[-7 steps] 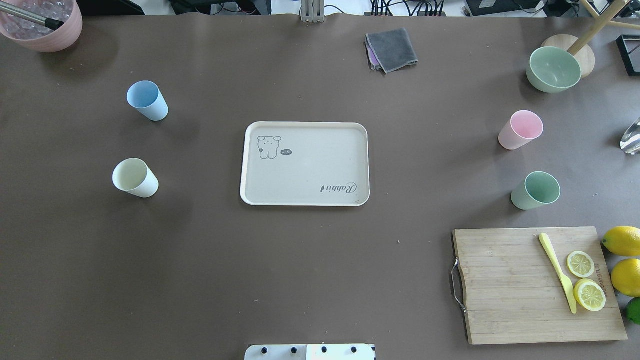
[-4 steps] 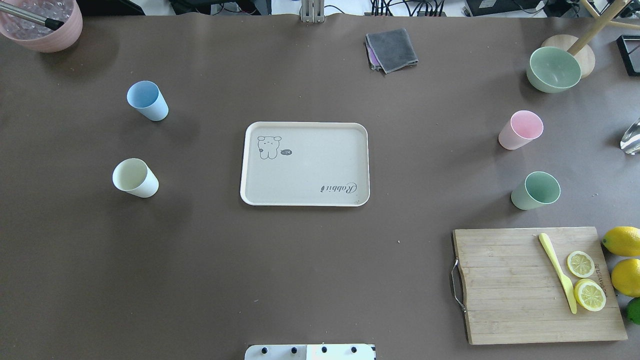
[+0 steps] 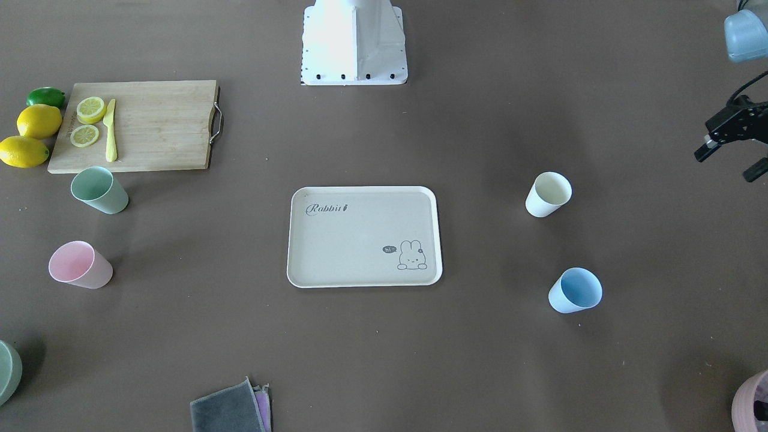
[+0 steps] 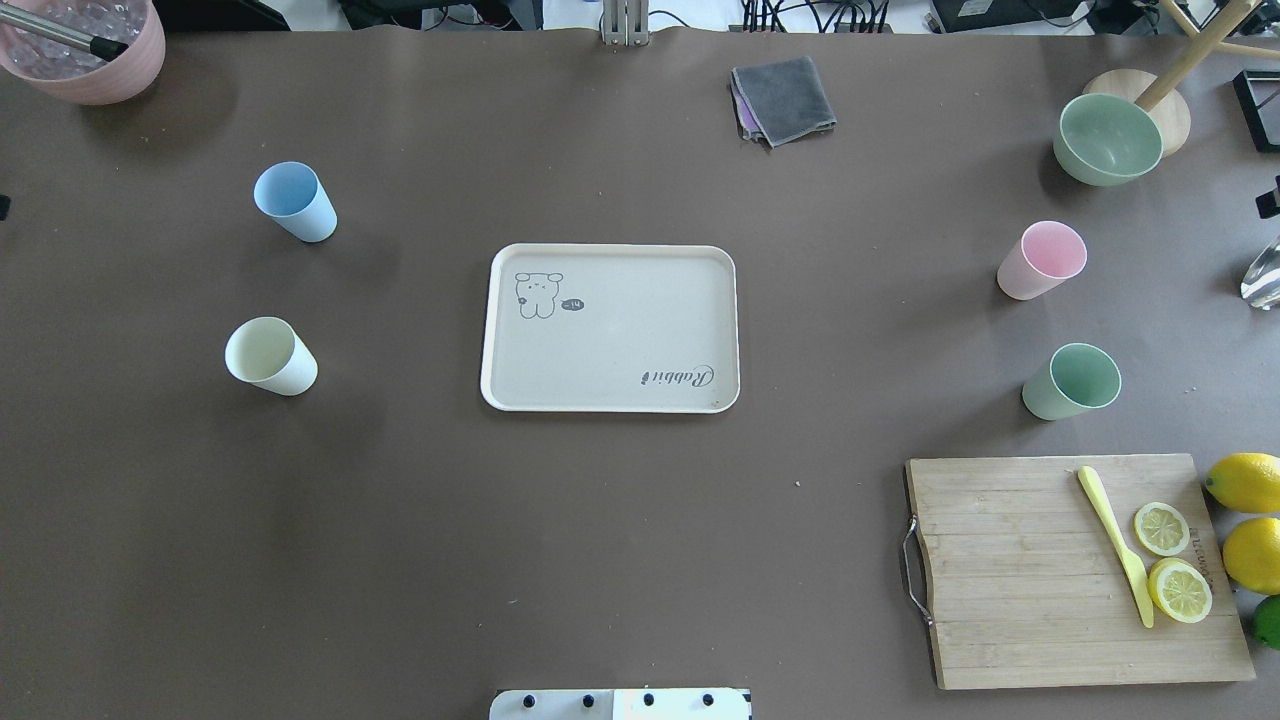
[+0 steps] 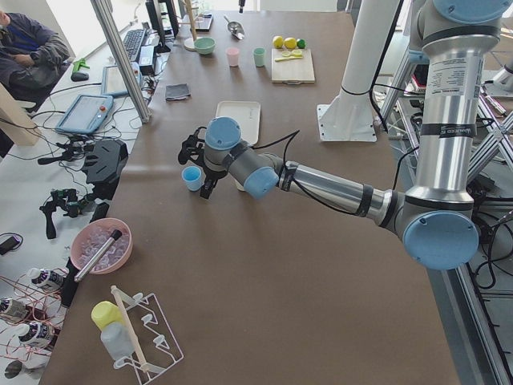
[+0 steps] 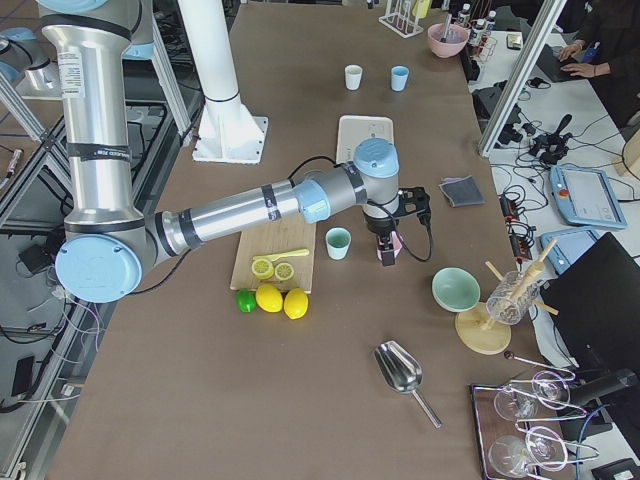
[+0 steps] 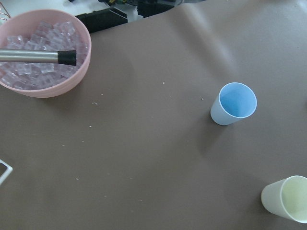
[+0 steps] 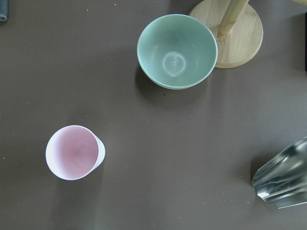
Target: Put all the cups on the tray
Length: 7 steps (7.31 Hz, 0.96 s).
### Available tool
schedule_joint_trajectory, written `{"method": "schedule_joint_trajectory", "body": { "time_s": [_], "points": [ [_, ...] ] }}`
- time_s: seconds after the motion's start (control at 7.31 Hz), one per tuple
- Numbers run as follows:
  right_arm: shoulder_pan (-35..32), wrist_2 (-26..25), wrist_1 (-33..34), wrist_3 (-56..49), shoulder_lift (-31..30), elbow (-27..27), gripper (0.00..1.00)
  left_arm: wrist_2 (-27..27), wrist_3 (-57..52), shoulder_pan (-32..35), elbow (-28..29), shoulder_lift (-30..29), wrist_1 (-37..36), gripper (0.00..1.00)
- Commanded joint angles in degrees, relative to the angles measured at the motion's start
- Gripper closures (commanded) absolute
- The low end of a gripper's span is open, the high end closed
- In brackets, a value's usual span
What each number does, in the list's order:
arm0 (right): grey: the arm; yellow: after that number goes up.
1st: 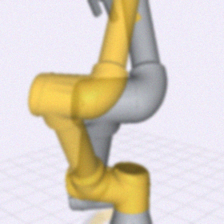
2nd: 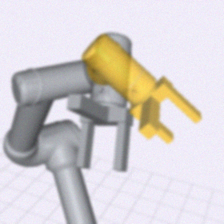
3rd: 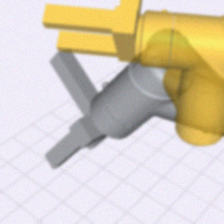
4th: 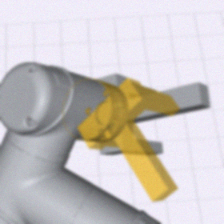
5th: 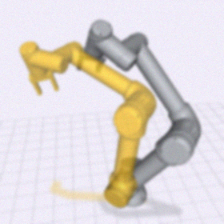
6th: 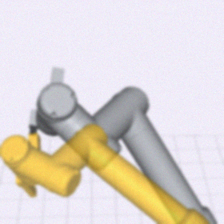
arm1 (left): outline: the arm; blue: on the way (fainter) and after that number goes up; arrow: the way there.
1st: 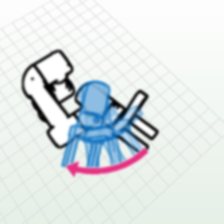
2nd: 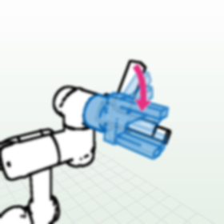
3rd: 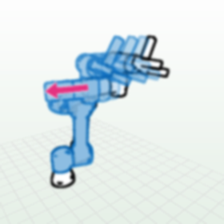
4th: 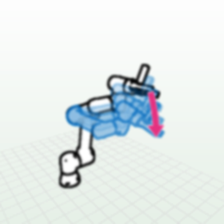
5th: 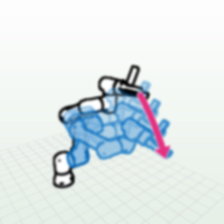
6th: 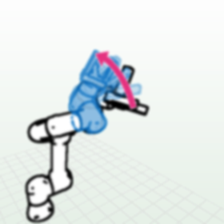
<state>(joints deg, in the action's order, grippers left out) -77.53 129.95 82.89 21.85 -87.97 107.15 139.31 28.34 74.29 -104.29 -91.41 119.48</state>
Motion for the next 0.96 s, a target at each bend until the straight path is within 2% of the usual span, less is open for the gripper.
{"method": "schedule_joint_trajectory", "body": {
  "time_s": [0.0, 0.41, 0.68, 0.82],
  "points": [
    [6.4, -4.32, -0.01, 12.38, 0.6, 1.56, 0.0, -8.75, 15.29, -11.67, 0.05, -0.17, 6.19, 0.01],
    [8.36, -5.14, -0.01, 13.22, 0.51, 2.27, 0.0, -16.59, 21.55, -21.87, 0.49, -0.96, 6.29, 0.02],
    [8.36, -5.23, -0.01, 12.96, 0.43, 2.27, 0.0, -21.26, 21.67, -25.5, 3.81, -2.45, 6.38, 0.04],
    [8.36, -5.23, -0.1, 12.95, 0.43, 2.27, 0.0, -22.23, 21.59, -26.03, 5.05, -2.72, 6.55, 0.13]
  ]
}}
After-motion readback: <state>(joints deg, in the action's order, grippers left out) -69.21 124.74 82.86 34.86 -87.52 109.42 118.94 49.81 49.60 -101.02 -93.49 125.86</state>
